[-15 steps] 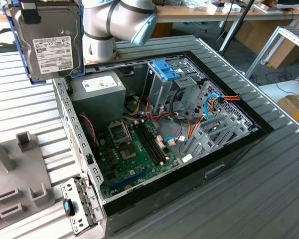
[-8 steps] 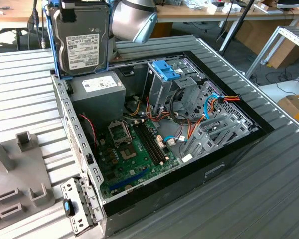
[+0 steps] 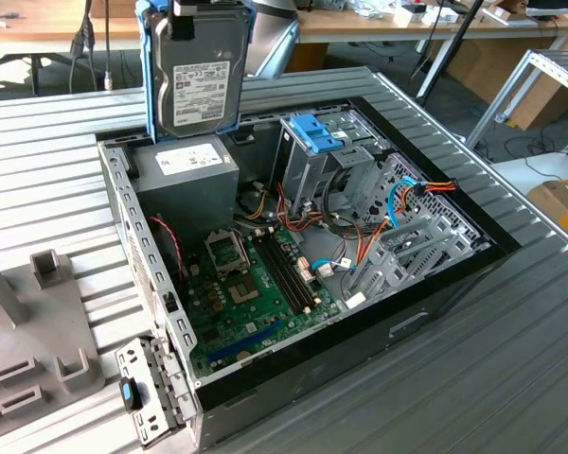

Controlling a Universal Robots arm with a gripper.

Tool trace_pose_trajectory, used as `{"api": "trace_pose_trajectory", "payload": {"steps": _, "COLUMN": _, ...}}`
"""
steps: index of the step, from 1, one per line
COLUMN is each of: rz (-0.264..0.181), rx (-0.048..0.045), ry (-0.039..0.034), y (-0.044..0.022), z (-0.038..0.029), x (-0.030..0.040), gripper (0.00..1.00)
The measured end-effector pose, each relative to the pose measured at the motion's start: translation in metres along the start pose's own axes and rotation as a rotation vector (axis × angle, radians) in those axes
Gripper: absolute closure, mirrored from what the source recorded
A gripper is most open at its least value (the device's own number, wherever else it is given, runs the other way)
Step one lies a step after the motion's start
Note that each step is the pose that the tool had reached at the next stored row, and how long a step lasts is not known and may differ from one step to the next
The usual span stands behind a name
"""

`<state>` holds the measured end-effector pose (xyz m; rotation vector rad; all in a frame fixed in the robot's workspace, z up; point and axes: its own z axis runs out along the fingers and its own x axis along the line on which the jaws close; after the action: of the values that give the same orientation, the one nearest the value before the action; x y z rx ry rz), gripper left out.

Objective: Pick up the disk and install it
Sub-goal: 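Pick up the disk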

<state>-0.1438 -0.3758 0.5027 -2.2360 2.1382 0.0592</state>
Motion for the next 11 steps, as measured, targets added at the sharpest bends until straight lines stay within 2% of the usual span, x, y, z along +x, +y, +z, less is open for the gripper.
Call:
{"api": "trace_pose_trajectory", "payload": {"steps": 1, "rz": 0.0, "rx": 0.0, "ry": 0.0001, "y": -0.0058, "z": 0.0, "x": 0.0003, "gripper": 0.64}}
{"api": "trace_pose_trajectory", "payload": {"steps": 3, "rz": -0.001, "rx": -0.0001, "ry": 0.0, "y": -0.0115, "z": 0.0, "x": 0.0009, "gripper": 0.64}}
{"api": "trace_pose_trajectory", "payload": {"steps": 9, "rz": -0.003, "rx": -0.0002, "ry": 0.0, "y": -0.0172, "z": -0.0002, "x": 0.0057, "gripper": 0.64}}
{"api": "trace_pose_trajectory", "payload": {"steps": 11, "rz": -0.003, "rx": -0.0002, "ry": 0.0, "y": -0.0183, "z": -0.0006, "x": 0.0113, "gripper": 0.64}}
